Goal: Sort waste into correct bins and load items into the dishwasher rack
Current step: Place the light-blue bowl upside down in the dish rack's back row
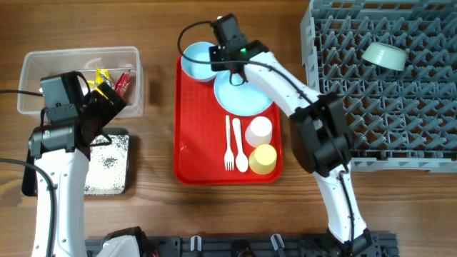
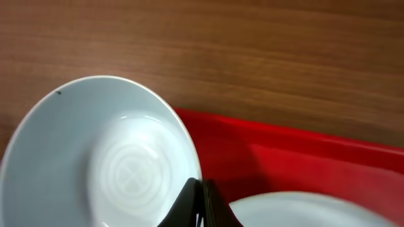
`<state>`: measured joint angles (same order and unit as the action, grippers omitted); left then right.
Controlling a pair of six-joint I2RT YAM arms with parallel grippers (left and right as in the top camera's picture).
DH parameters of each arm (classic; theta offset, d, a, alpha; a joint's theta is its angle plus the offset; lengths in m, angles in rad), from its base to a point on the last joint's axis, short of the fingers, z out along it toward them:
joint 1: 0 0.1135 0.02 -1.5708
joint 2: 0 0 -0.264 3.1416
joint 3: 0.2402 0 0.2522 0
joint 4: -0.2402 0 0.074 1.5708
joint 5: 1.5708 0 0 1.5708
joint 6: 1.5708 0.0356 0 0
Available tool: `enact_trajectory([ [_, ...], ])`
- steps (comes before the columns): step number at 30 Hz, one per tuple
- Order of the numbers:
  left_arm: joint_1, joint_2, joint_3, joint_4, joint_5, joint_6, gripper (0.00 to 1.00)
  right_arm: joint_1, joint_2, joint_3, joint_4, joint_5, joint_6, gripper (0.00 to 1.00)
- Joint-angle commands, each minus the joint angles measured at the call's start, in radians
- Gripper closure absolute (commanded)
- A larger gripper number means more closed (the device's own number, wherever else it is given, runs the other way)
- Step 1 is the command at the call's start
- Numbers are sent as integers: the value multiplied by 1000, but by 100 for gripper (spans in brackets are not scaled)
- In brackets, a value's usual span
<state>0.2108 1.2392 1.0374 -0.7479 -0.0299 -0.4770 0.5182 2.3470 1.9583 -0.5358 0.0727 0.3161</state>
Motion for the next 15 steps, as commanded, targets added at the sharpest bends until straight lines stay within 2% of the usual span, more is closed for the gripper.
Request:
enact_trajectory([
  [1, 5, 5, 16, 6, -16, 1, 0, -55, -158, 6, -29, 36, -29, 96],
  [9, 5, 5, 16, 6, -16, 1, 0, -174, -340, 5, -156, 50, -127, 96],
  [12, 5, 5, 16, 6, -16, 1, 0, -214, -383, 5, -215, 180, -144, 96],
  [15, 5, 5, 16, 6, -16, 1, 0, -253, -407, 5, -280, 394, -190, 96],
])
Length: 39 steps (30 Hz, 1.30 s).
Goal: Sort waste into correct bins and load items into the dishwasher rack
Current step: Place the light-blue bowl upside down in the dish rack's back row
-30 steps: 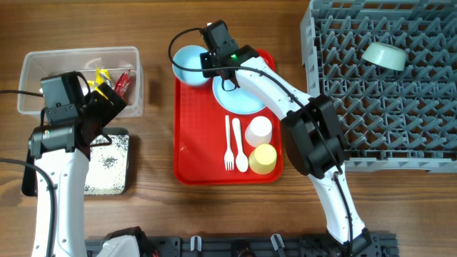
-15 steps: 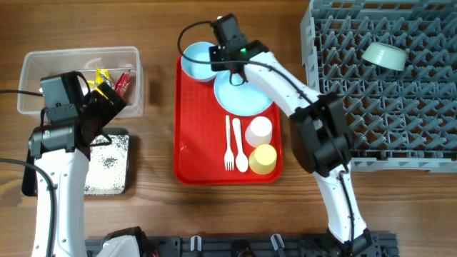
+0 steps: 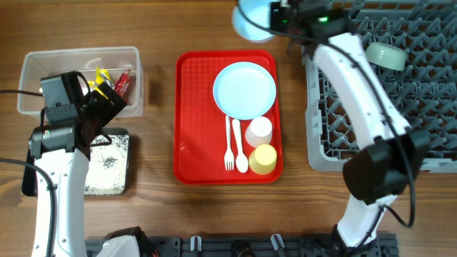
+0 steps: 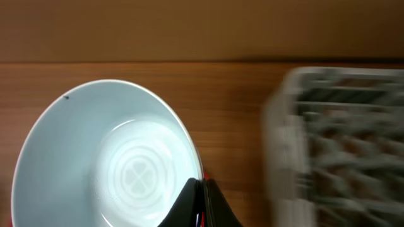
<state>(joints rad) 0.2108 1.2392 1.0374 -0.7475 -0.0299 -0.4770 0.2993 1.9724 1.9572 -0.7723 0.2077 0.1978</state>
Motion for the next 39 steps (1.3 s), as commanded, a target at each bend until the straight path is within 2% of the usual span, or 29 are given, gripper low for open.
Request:
enact_trajectory([
  [1, 5, 5, 16, 5, -16, 1, 0, -44, -33, 6, -61, 333, -92, 96],
  [6, 5, 5, 16, 5, -16, 1, 0, -73, -32, -2, -142, 653, -158, 96],
  [9, 5, 5, 16, 5, -16, 1, 0, -87, -32, -2, -142, 758, -250, 96],
  [13, 5, 5, 16, 5, -16, 1, 0, -101, -32, -2, -119, 861, -285, 96],
  [18, 5, 5, 16, 5, -16, 1, 0, -117, -24, -2, -69, 871, -320, 96],
  [22, 5, 5, 16, 5, -16, 1, 0, -134, 5, -2, 31, 969, -463, 96],
  [24, 5, 5, 16, 5, -16, 1, 0, -138, 29, -2, 114, 1003, -582, 96],
  [25, 5, 5, 16, 5, -16, 1, 0, -140, 44, -2, 176, 1004, -662, 96],
  [30, 5, 5, 16, 5, -16, 1, 0, -142, 104, -2, 373, 999, -858, 96],
  [39, 5, 5, 16, 5, -16, 1, 0, -140, 217, -2, 389, 975, -880, 96],
])
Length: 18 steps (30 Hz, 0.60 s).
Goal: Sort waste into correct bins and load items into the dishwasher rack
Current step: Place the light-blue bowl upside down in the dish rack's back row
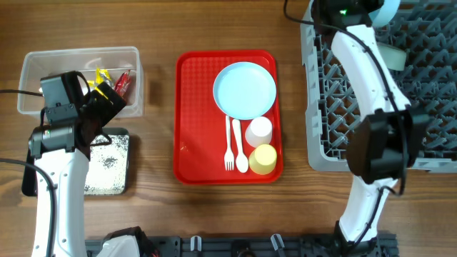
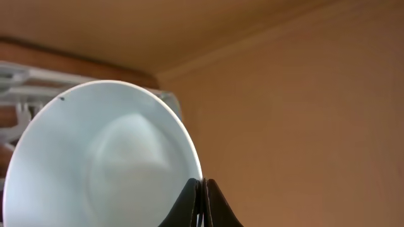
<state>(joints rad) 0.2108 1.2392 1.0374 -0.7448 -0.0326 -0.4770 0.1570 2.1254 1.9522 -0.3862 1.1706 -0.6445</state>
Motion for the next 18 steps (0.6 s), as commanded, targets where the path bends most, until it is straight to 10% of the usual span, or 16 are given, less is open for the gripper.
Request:
enact_trajectory([
  [1, 5, 5, 16, 3, -14, 1, 0, 2, 74, 2, 3, 15, -38, 96],
  [18, 5, 5, 16, 3, -14, 1, 0, -34, 175, -24, 117, 176, -118, 96],
])
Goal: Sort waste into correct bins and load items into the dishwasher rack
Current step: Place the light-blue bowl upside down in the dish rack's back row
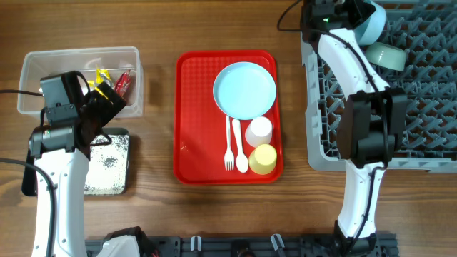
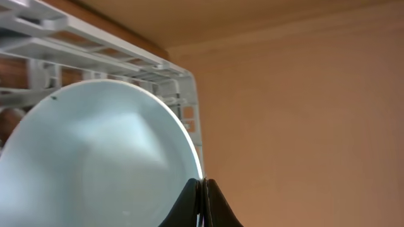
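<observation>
My right gripper (image 2: 202,189) is shut on the rim of a light blue bowl (image 2: 95,157), held on edge over the far left corner of the grey dishwasher rack (image 1: 400,107). In the overhead view the light blue bowl (image 1: 371,20) sits just above a pale green bowl (image 1: 385,56) lying in the rack. The red tray (image 1: 196,121) holds a light blue plate (image 1: 245,89), a white fork (image 1: 228,146), a white spoon (image 1: 240,150), a white cup (image 1: 258,131) and a yellow cup (image 1: 263,158). My left gripper (image 1: 107,96) hangs by the clear bin, its jaws hard to read.
The clear plastic bin (image 1: 43,71) at the far left holds yellow and red wrappers (image 1: 114,80). A dark speckled bin (image 1: 107,164) lies below it, beside the left arm. The rack's white tines (image 2: 95,57) stand right behind the held bowl.
My right gripper has carried the blue bowl a little lower and nearer the rack's tines at its far corner. The left arm has not moved.
My right gripper was shut on the blue bowl's rim at the tray's far left corner. Then it held the bowl over the table's far edge between tray and rack, then above the rack's far left corner, and now closer to the tines there.
</observation>
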`<state>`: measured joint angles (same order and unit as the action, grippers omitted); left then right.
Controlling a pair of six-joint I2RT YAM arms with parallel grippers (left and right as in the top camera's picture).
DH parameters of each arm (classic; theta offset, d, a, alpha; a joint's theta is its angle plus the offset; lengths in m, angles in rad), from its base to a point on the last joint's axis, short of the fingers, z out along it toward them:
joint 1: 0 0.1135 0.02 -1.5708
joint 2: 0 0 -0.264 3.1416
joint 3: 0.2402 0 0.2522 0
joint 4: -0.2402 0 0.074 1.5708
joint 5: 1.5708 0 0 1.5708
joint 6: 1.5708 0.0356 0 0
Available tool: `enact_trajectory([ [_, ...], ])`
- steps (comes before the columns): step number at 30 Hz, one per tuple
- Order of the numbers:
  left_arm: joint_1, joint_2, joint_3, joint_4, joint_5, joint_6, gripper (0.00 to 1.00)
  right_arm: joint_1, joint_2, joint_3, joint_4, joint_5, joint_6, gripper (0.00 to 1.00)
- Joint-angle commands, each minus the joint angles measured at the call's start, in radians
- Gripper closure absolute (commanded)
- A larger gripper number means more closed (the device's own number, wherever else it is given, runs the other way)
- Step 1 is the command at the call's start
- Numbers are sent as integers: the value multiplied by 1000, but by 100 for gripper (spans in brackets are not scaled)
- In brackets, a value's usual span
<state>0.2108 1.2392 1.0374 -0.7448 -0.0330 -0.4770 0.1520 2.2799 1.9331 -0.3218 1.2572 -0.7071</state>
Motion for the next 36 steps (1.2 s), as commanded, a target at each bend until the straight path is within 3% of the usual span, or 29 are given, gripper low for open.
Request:
enact_trajectory([
  [1, 5, 5, 16, 3, -13, 1, 0, -34, 21, -5, 68, 90, -74, 96],
  [22, 5, 5, 16, 2, -13, 1, 0, -19, 21, -87, 79, -23, -49, 96],
  [36, 5, 5, 16, 2, -13, 1, 0, 93, 21, -90, 82, -126, -49, 96],
])
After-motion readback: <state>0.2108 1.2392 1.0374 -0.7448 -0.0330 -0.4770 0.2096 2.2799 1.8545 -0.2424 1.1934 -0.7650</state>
